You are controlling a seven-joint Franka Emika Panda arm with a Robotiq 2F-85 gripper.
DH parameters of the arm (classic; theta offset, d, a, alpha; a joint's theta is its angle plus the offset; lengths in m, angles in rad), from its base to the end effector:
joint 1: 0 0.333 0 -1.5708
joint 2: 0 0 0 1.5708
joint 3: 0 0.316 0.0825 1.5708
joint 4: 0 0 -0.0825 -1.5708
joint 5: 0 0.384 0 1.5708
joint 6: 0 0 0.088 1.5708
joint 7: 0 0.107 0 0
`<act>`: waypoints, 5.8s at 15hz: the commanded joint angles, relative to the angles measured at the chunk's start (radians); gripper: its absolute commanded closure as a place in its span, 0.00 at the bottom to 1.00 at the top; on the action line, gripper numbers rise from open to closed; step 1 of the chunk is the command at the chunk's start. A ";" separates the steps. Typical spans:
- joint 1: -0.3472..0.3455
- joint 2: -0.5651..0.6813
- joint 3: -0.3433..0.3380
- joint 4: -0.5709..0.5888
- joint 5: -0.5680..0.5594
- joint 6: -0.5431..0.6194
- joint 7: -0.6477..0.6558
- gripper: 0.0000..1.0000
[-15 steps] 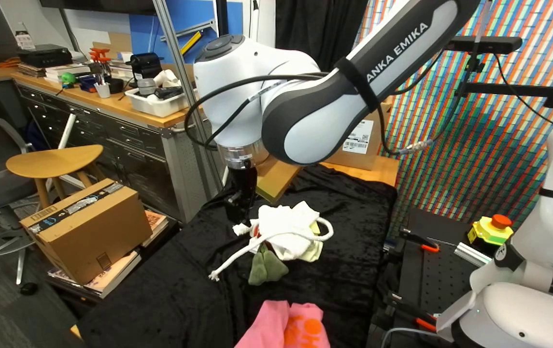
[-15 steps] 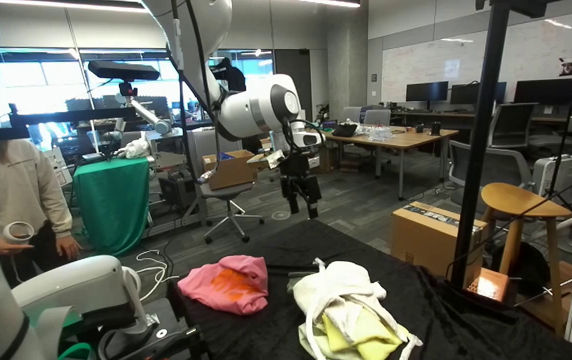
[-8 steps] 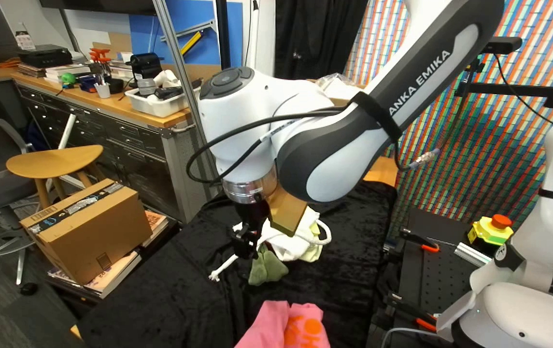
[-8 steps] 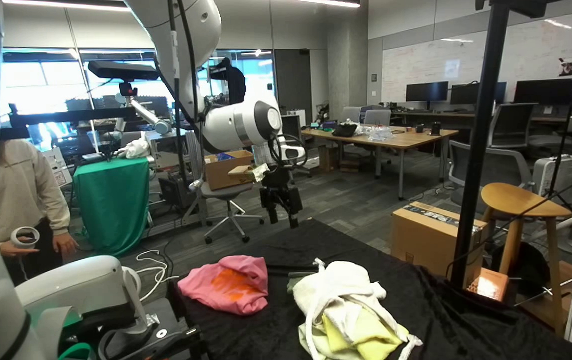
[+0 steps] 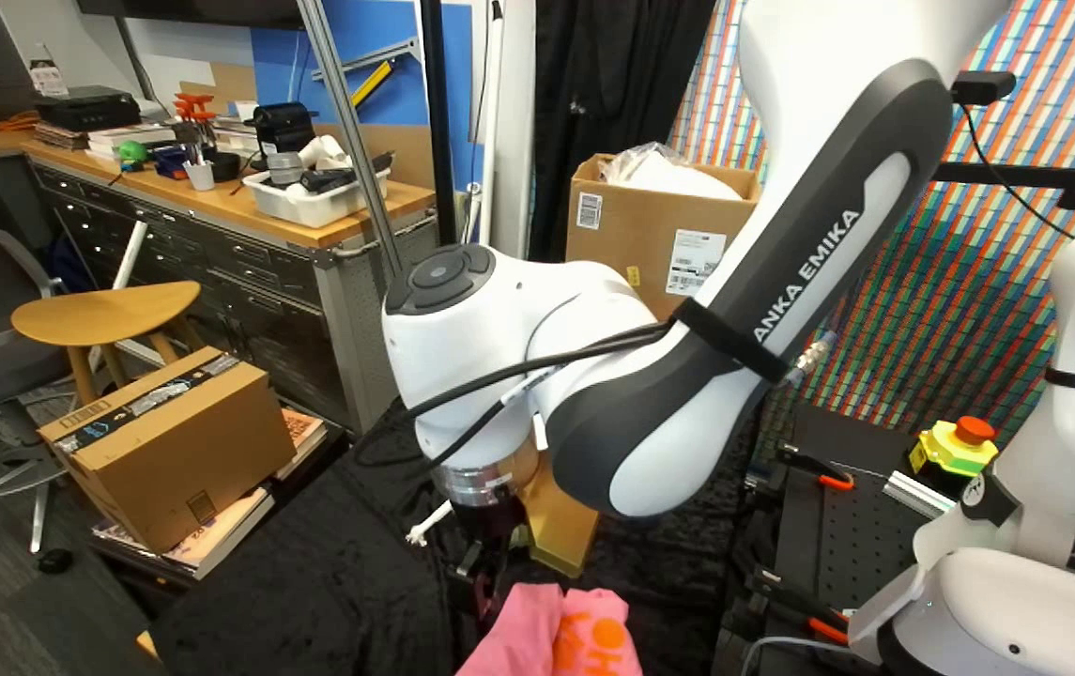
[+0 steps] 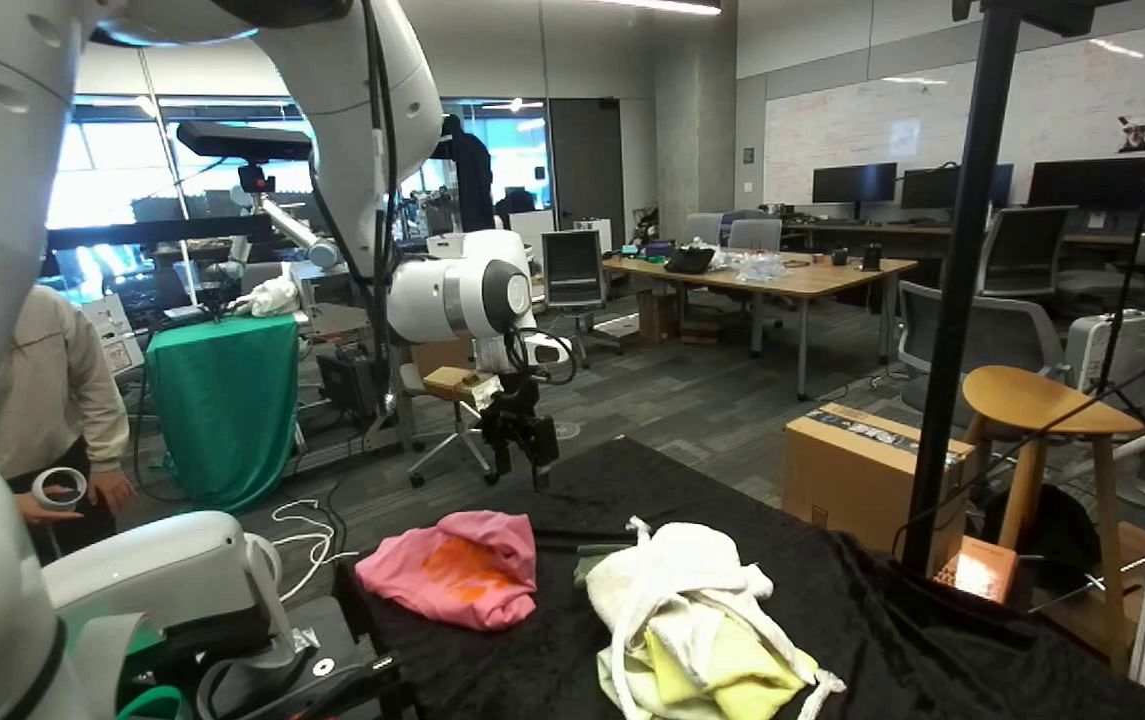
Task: Pile all the objects on the table
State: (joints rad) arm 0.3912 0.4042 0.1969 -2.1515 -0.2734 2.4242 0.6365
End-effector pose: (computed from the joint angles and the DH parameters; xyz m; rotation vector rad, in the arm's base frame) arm 0.4620 0.3084 0.2034 2.9923 0.2366 -0.0654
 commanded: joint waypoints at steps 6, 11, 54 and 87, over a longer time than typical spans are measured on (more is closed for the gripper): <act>0.057 0.142 -0.012 0.032 0.112 0.083 -0.030 0.00; 0.072 0.201 -0.038 0.062 0.114 0.095 -0.028 0.00; -0.287 -0.621 -0.065 -0.241 0.006 -0.105 0.239 0.98; -0.063 -1.167 0.142 -0.491 0.235 -0.241 -0.287 0.00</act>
State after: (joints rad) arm 0.3326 -0.6350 0.3029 -2.5847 -0.0540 2.1636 0.3372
